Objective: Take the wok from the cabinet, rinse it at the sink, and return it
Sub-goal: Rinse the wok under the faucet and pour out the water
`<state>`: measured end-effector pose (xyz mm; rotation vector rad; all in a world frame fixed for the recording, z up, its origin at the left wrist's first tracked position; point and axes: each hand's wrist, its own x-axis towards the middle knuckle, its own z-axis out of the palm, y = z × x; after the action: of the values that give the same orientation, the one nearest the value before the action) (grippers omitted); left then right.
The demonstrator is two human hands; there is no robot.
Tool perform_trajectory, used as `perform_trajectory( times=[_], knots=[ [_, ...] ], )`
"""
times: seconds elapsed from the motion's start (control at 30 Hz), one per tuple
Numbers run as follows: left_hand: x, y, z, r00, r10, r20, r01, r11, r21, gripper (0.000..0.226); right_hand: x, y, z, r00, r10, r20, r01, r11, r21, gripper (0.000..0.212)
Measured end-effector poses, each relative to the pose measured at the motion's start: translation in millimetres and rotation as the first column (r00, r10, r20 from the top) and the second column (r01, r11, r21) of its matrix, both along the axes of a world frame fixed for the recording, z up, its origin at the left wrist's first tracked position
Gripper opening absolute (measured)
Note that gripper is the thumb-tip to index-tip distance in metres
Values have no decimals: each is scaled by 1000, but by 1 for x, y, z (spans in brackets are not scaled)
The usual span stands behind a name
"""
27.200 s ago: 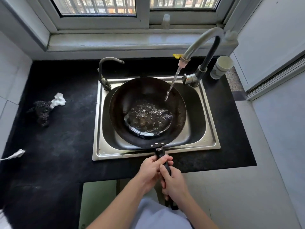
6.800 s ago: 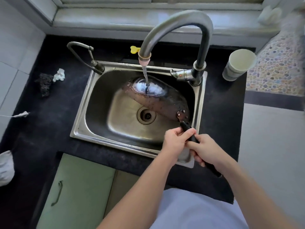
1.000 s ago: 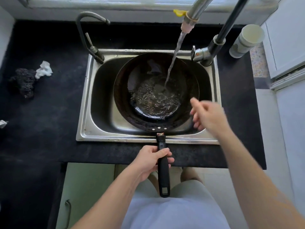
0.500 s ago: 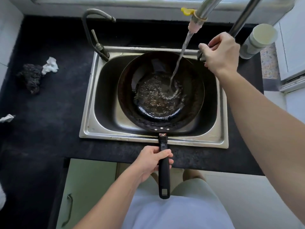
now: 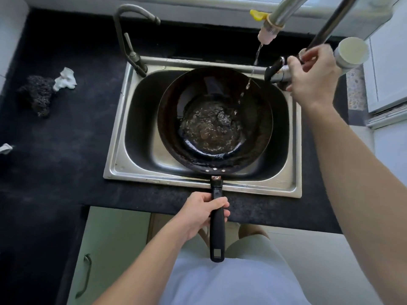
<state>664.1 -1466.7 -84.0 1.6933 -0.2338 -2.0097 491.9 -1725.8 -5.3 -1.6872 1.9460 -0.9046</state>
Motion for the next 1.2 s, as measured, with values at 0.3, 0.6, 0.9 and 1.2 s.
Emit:
perform_trajectory(
  times=[0.3, 0.6, 0.9, 1.2],
  knots=[
    [-3, -1, -5, 1000, -20, -1, 20, 1000, -19, 23, -2, 235, -37, 934, 26, 355, -274, 688, 671, 34],
    [-11, -5, -10, 999, -53, 8, 53, 999, -9, 22, 33, 270, -67, 731, -348, 587, -464, 377, 802, 9],
    [-7, -8, -10, 995, -97, 4, 97, 995, -4, 29, 63, 282, -81, 835, -313, 452, -172, 633, 755, 17],
    [-13, 3, -9, 959, 116, -258, -104, 993, 61, 23, 52, 293, -74, 821, -263, 507, -231, 658, 716, 35]
  ],
)
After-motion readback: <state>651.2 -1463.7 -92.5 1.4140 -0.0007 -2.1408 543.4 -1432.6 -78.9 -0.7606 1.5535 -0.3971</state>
